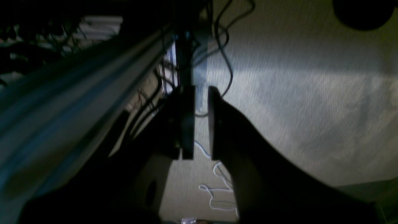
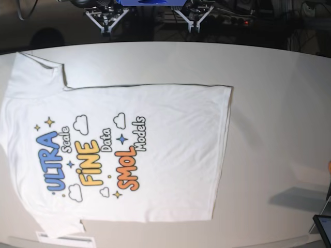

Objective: Fold the T-shirt properly

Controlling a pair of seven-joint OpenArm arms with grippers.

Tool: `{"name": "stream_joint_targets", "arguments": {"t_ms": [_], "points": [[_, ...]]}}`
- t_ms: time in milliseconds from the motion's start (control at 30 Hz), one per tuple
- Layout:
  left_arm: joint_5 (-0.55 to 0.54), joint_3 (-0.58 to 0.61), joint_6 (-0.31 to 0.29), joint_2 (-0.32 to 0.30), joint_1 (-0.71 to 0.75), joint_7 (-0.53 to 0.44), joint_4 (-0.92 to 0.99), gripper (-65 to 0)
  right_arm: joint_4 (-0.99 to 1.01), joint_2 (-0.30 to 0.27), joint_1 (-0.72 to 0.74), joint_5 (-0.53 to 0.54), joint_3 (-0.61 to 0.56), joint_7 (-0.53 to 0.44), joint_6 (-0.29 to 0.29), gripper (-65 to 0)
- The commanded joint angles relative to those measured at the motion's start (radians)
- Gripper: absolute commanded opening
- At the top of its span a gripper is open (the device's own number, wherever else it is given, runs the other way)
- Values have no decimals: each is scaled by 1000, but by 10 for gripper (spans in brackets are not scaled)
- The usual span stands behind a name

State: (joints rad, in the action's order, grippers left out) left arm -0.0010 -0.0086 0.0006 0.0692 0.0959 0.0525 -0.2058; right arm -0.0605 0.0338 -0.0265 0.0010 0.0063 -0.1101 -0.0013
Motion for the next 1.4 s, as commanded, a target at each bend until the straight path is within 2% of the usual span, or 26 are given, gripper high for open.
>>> {"name": "stream_joint_targets", "arguments": {"t_ms": [0,267,300,367,433,467,533,567,600,633,667,700,767,800,900,967,1067,1167,1367], "points": [[0,-1,3,4,5,-7,-4,-603,-2,2,1,3,2,-1,-4,-569],[0,-1,3,4,1,-3,-4,-595,-3,2,6,3,1,79,-4,-567],[0,-1,3,4,1,-3,-4,-568,-3,2,13,3,2,97,-4,-566],[0,-1,3,4,1,-3,-2,-460,-3,2,20,3,2,129,-4,-540],[0,-1,3,4,5,-1,-2,-317,-3,2,21,3,2,143,-3,-428],[0,0,3,4,6,-1,-2,-277,-3,2,21,3,2,143,-3,-345],[0,2,3,4,8,-4,-4,-291,-3,2,20,3,-1,140,-1,-216],[0,2,3,4,8,-6,-4,-322,-3,2,18,3,-2,138,-1,-193],[0,2,3,4,8,-7,-4,-383,-3,2,18,3,1,138,-1,-207],[0,0,3,4,14,-7,-4,-472,-3,2,18,3,1,138,-1,-252],[0,-1,3,4,17,-7,-5,-568,-3,2,18,3,2,138,-1,-312],[0,-1,3,2,18,-7,-5,-650,-3,2,18,3,2,138,-1,-405],[0,-1,3,2,21,-7,-5,-648,-3,2,17,3,4,138,-1,-617],[0,-1,3,2,21,-7,-5,-650,-3,2,13,3,4,138,-1,-650],[0,-1,3,-4,44,-9,-10,-650,-3,2,-11,3,4,138,-1,-611],[0,0,3,-6,72,-9,-40,-650,-3,2,-28,3,4,138,-1,-643],[0,2,3,-24,138,-9,-136,-650,-20,1,-63,4,4,138,-1,-650],[3,3,3,-36,233,-9,-291,-650,-163,-1,-163,4,7,138,-1,-650],[2,0,5,-82,402,-9,-553,-650,-553,-1,-393,4,106,146,-3,-650]]}}
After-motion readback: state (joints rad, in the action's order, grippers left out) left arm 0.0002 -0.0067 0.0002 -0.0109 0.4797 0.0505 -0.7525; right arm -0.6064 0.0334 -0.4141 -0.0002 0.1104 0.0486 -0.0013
